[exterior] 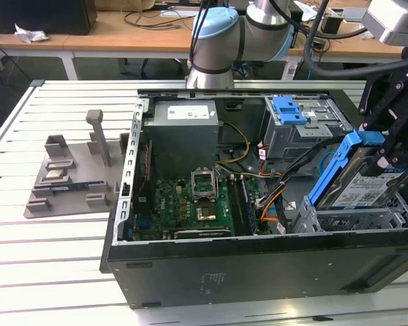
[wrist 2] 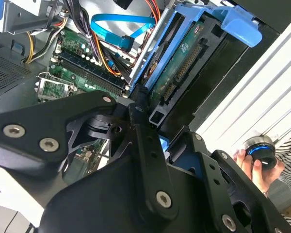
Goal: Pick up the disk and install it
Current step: 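Insert the disk into the insertion slot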
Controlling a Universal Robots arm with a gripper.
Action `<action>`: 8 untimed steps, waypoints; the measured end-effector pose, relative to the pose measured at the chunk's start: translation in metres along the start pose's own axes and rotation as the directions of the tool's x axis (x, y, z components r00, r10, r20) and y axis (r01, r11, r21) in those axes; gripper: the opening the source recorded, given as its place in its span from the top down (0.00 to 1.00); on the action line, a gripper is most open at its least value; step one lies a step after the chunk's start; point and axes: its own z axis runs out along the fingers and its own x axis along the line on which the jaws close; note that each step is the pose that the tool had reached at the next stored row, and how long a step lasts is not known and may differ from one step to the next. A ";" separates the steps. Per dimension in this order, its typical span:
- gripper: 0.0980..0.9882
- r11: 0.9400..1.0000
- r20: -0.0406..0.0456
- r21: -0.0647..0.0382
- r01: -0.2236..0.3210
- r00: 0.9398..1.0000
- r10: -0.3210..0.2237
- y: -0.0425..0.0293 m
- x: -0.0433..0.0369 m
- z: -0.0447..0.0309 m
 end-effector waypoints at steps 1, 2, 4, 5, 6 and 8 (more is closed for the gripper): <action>0.70 1.000 0.000 0.000 0.000 1.000 0.000 0.0000 0.0000 0.0001; 0.70 1.000 0.000 0.000 0.000 1.000 0.000 0.0000 0.0000 0.0002; 0.70 1.000 0.000 0.000 0.000 1.000 0.000 0.0000 0.0000 0.0003; 0.70 1.000 0.000 0.000 0.000 1.000 0.000 0.0000 0.0000 0.0004; 0.68 1.000 0.000 0.000 0.000 1.000 0.000 0.0000 0.0000 0.0003; 0.61 1.000 0.000 0.000 0.000 1.000 0.000 0.0000 0.0000 0.0005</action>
